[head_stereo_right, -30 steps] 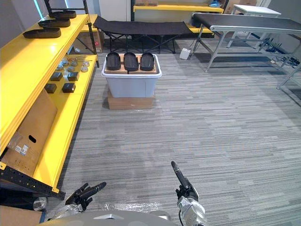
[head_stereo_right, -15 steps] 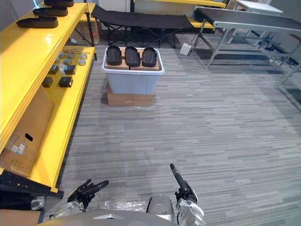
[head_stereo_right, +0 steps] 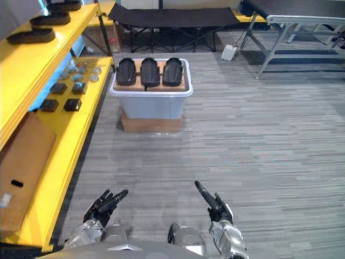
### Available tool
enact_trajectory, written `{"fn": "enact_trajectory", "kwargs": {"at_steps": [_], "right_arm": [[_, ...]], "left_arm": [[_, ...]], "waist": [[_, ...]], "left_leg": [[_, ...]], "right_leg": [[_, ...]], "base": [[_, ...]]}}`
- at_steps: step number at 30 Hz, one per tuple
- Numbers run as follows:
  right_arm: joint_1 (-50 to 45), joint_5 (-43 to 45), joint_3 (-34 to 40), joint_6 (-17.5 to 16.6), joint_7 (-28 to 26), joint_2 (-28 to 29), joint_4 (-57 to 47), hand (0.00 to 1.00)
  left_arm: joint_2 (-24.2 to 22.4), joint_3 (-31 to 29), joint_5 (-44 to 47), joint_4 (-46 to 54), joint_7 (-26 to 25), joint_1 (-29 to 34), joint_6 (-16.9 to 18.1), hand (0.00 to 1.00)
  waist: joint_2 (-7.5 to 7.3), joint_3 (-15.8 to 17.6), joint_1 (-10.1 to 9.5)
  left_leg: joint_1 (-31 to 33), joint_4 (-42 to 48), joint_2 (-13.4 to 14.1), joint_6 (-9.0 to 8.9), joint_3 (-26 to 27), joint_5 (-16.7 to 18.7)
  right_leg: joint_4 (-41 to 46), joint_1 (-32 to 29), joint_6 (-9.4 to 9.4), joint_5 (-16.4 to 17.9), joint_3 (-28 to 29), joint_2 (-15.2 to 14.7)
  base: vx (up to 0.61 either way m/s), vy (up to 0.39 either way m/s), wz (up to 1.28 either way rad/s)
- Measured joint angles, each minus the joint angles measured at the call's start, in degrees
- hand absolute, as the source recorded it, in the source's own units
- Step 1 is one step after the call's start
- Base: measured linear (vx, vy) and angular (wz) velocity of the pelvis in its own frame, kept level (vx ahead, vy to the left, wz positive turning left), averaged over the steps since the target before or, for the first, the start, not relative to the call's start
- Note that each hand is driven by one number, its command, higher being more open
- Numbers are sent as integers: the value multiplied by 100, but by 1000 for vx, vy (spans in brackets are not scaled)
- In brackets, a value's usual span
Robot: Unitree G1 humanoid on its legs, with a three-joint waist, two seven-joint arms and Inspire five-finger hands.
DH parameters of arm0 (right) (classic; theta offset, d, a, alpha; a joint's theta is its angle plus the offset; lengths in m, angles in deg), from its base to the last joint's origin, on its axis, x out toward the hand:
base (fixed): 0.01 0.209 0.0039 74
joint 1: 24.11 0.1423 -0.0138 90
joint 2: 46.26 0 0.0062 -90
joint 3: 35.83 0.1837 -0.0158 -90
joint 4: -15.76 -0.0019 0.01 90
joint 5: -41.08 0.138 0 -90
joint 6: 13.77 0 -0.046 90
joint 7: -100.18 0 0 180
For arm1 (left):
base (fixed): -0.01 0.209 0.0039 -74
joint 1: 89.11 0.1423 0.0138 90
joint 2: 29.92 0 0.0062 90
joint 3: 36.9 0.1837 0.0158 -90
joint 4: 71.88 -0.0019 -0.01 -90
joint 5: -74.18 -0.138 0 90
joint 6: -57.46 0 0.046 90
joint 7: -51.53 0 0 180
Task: Walk over and take three plastic housings, then place them on the shelf
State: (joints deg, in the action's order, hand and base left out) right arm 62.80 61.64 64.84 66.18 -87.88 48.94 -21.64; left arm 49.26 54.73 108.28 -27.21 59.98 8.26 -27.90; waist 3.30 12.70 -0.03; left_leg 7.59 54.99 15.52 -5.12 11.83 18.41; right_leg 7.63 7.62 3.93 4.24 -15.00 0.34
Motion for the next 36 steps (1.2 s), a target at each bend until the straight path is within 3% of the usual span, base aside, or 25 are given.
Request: {"fn": "enact_trajectory", "kwargs": {"at_steps": [2, 3, 5, 6, 7, 8, 9, 10, 11, 12, 13, 14, 16, 19, 21, 24, 25, 26, 27, 29, 30, 32, 33, 34, 36], "right_arm": [[38, 3, 4, -109, 7, -53, -438, 100], [115, 7, 18, -113, 42, -71, -543, 100], [136, 13, 7, -110, 199, -91, -595, 100], [106, 35, -18, -68, 255, -94, -593, 100], [101, 57, -42, -45, 261, -80, -583, 100], [109, 69, -152, -32, 281, -31, -578, 100], [133, 73, -210, -33, 283, -24, -580, 100], [117, 161, -279, -33, 321, 12, -560, 100], [112, 353, -317, -46, 364, 61, -521, 100], [204, 513, -354, -48, 365, 126, -458, 100], [201, 499, -427, -50, 364, 234, -354, 100], [166, 473, -459, -49, 363, 281, -312, 100], [101, 461, -556, -52, 374, 395, -274, 100], [52, 440, -693, -92, 368, 441, -293, 100], [67, 251, -686, -189, 356, 445, -301, 100], [-62, -17, -691, -319, 340, 472, -343, 100], [-112, -16, -690, -325, 346, 487, -345, 100], [-127, -16, -677, -323, 370, 446, -348, 100], [-130, -17, -665, -318, 427, 350, -376, 100], [-155, -133, -679, -309, 573, 221, -568, 100], [-162, -213, -667, -293, 713, 195, -736, 100], [-258, -224, -649, -261, 873, 178, -858, 100], [-296, -228, -607, -259, 908, 185, -875, 100], [-347, -258, -467, -255, 1004, 190, -1001, 100], [-338, -626, -173, -271, 1256, 193, -1429, 100]], "left_arm": [[-21, 56, 4, 431, 82, -2, 42, 100], [-64, 72, 7, 616, 114, -19, 52, 100], [-122, 159, 97, 888, 161, -10, 68, 100], [-127, 252, 176, 921, 187, 22, 74, 100], [-117, 270, 180, 915, 195, 36, 70, 100], [-70, 287, 181, 894, 193, 37, 53, 100], [-46, 298, 180, 894, 193, 12, 52, 100], [-9, 336, 165, 886, 191, -7, 31, 100], [48, 447, 146, 836, 178, -35, 35, 100], [73, 513, 139, 714, 179, -93, 25, 100], [103, 643, 142, 706, 131, -69, 26, 100], [113, 718, 140, 709, 113, -64, 24, 100], [167, 814, 174, 738, 67, -82, 28, 100], [176, 800, 200, 754, -30, -405, 27, 100], [272, 692, 208, 751, -27, -628, 27, 100], [462, 645, 394, 704, -39, -526, 34, 100], [500, 630, 422, 704, -41, -461, 44, 100], [481, 604, 456, 600, -69, -437, 46, 100], [405, 604, 456, 508, -107, -390, 43, 100], [191, 554, 546, 512, -114, -168, 59, 100], [85, 535, 618, 507, -106, -127, 54, 100], [-18, 505, 618, 508, -106, -54, 53, 100], [-42, 492, 618, 509, -105, -28, 53, 100], [-81, 478, 618, 519, -105, -13, 54, 100], [-88, 471, 617, 646, -204, -56, 58, 100]], "waist": [[-50, 39, -45], [-35, 91, -50], [-7, 103, -86], [66, 103, -151], [68, 99, -180], [-79, 43, -203], [-171, 23, -199], [-522, -53, -206], [-601, -99, -251], [-683, -91, -215], [-729, -62, -106], [-721, -58, -91], [-676, -35, -104], [-429, 14, -42], [-381, 52, -65], [-551, 17, -57], [-651, -45, -51], [-627, -66, -36], [-437, -119, 9], [-120, -246, 0], [22, -250, 39], [-64, -150, 38], [-102, -124, 22], [-135, -95, 21], [-78, -84, 36]], "left_leg": [[404, -1617, -563, 33, 9, -98], [521, -2801, -859, 63, -68, -465], [593, -4258, -1148, 13, -158, -1161], [595, -4661, -1111, -5, -132, -1383], [590, -4627, -1086, 108, -118, -1648], [606, -4400, -1150, 329, 27, -2066], [630, -4274, -1208, 409, 119, -2111], [721, -3999, -1348, 657, 300, -2061], [708, -3794, -1423, 869, 443, -1949], [610, -3715, -1517, 1006, 476, -1756], [230, -3872, -1634, 1072, 452, -1586], [55, -3891, -1639, 1082, 440, -1559], [-357, -3959, -1607, 1078, 371, -1402], [-872, -4306, -1394, 975, -16, -1312], [-1106, -4353, -1284, 771, -201, -1121], [-1319, -3995, -1265, 463, -412, -602], [-1305, -3830, -1282, 394, -475, -431], [-1289, -3517, -1184, 254, -626, -146], [-1257, -3369, -959, 112, -741, 82], [-1190, -3211, -552, -109, -785, 161], [-908, -2633, -368, -77, -809, 52], [-341, -1374, -193, -68, -748, -273], [-346, -1371, -185, -106, -675, -201], [-340, -1785, -195, -117, -520, -107], [-275, -3093, -289, -56, -429, -295]], "right_leg": [[-356, 340, -45, 80, 108, -65], [-405, 471, -77, 160, 126, -80], [-483, 721, -184, 381, 168, -21], [-454, 904, -225, 605, 251, 90], [-401, 977, -243, 748, 290, 103], [-99, 961, -234, 1140, 379, -33], [102, 906, -242, 1336, 385, -151], [451, 777, -264, 1680, 382, -471], [1478, 450, -415, 1833, 330, -684], [2647, -27, -605, 1676, 274, -958], [4077, -609, -725, 913, 285, -1286], [4331, -715, -663, 970, 280, -1331], [4177, -848, -707, 1261, 242, -1307], [2473, -1169, -702, 1371, -42, -971], [1068, -1496, -1099, 888, 296, -952], [247, -1545, -1180, 33, 773, -1058], [245, -1543, -1137, 17, 865, -1068], [468, -1549, -1039, -482, 957, -992], [671, -1573, -947, -540, 860, -790], [642, -1574, -713, -382, 664, -438], [579, -1484, -610, -319, 561, -308], [207, -964, -494, -365, 438, -271], [104, -769, -466, -388, 415, -279], [-50, -486, -448, -370, 319, -303], [-247, -303, -477, -357, 276, -344]], "base": [[409, -64, -33], [460, -6, -19], [383, 78, -16], [333, 118, -26], [350, 159, -30], [313, 142, -18], [418, 165, -16], [501, 108, -26], [615, 122, -24], [770, 161, -14], [530, 144, 10], [542, 135, 11], [424, 49, 14], [468, -30, 46], [322, -76, 40], [316, -251, 38], [350, -407, 40], [360, -446, 42], [357, -431, 36], [326, -281, 14], [356, -242, 19], [334, -237, 33], [317, -186, 29], [285, -100, 16], [274, -18, 5]]}}
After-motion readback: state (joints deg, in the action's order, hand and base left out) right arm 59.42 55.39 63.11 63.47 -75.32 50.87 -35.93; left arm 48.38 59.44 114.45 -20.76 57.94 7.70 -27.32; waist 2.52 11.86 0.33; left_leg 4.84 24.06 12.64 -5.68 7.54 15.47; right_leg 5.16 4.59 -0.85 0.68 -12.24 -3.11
